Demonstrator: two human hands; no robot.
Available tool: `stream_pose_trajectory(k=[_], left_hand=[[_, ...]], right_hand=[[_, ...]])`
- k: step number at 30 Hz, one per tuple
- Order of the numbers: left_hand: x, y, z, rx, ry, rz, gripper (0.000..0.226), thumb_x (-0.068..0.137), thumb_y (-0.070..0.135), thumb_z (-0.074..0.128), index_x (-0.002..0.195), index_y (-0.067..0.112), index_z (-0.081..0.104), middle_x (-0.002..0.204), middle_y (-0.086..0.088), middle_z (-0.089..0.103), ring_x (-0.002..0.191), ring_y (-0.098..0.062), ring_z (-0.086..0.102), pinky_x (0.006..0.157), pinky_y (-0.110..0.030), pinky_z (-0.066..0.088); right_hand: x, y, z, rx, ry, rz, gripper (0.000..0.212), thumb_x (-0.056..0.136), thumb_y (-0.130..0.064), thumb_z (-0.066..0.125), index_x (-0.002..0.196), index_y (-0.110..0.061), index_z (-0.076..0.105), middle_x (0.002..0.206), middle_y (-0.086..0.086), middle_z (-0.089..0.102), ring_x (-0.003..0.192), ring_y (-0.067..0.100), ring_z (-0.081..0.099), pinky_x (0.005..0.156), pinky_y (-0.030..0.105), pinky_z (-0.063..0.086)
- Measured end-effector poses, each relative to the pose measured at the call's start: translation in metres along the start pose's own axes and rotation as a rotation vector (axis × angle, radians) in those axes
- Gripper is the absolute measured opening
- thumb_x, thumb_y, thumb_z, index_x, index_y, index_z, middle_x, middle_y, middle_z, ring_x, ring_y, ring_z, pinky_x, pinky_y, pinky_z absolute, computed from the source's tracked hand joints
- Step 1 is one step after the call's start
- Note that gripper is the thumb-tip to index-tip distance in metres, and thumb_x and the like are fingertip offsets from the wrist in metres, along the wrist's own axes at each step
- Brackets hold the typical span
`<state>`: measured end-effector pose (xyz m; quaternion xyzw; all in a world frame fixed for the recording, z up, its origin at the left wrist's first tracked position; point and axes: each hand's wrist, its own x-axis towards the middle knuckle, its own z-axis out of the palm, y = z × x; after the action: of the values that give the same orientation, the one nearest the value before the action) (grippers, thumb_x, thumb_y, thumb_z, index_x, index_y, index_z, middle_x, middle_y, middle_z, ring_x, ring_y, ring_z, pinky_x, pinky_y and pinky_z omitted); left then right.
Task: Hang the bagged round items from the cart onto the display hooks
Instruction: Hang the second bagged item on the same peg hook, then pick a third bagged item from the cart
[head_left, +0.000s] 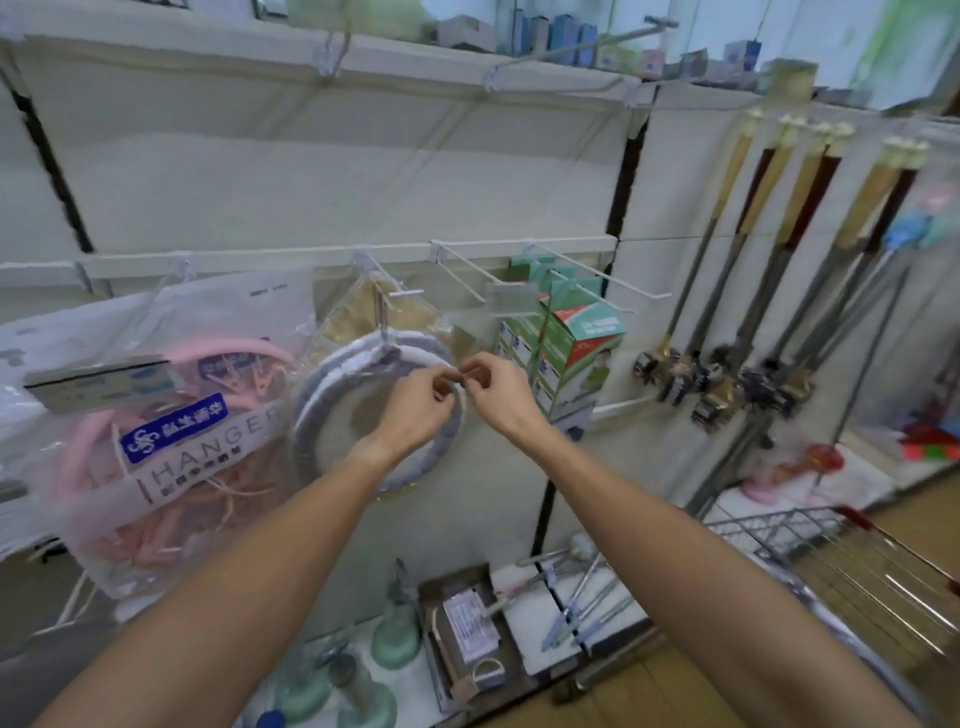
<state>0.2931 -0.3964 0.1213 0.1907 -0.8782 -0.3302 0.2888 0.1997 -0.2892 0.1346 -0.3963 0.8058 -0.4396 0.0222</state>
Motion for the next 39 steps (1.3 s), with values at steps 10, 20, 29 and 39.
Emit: stream_pose_trajectory(k=[10,20,29,39], left_hand=[[0.008,0.084,0.109,-0.014,-0.293,0.167,0.023,0.083,0.007,0.064,0.103,0.013,0.072,0.084,-0.001,0.07,0.076,-0.013,0.063,0.077,-0.026,0.051],[-0.005,0.173,0.255,0.0,-0.617,0.264,0.018,0.087,0.009,0.065,0.102,0.014,0.073,0.09,-0.003,0.07,0.081,-0.013,0.061,0.079,-0.027,0.05],[-0.022,0.2,0.363,0.072,-0.809,0.217,0.017,0.087,0.012,0.065,0.102,0.012,0.071,0.095,-0.012,0.074,0.087,-0.025,0.069,0.083,-0.034,0.055],[-0.032,0.184,0.451,0.298,-0.88,0.232,0.033,0.079,0.016,0.064,0.111,0.024,0.066,0.104,-0.004,0.073,0.096,-0.023,0.068,0.089,-0.039,0.055]], right_hand=[[-0.047,0.107,-0.114,-0.07,0.141,0.213,0.016,0.083,-0.003,0.061,0.089,-0.012,0.074,0.082,0.013,0.077,0.079,0.025,0.072,0.081,0.038,0.058],[-0.126,0.224,-0.241,-0.172,0.121,0.465,0.018,0.088,0.001,0.056,0.096,-0.005,0.071,0.077,0.007,0.073,0.071,0.023,0.068,0.063,0.026,0.058],[-0.185,0.319,-0.283,-0.17,0.101,0.681,0.014,0.09,-0.002,0.065,0.087,-0.014,0.068,0.087,0.002,0.068,0.08,0.016,0.066,0.071,0.027,0.053],[-0.207,0.386,-0.268,-0.157,-0.028,0.762,0.015,0.094,-0.006,0.061,0.101,-0.011,0.072,0.108,0.006,0.073,0.097,0.018,0.069,0.092,0.038,0.059]])
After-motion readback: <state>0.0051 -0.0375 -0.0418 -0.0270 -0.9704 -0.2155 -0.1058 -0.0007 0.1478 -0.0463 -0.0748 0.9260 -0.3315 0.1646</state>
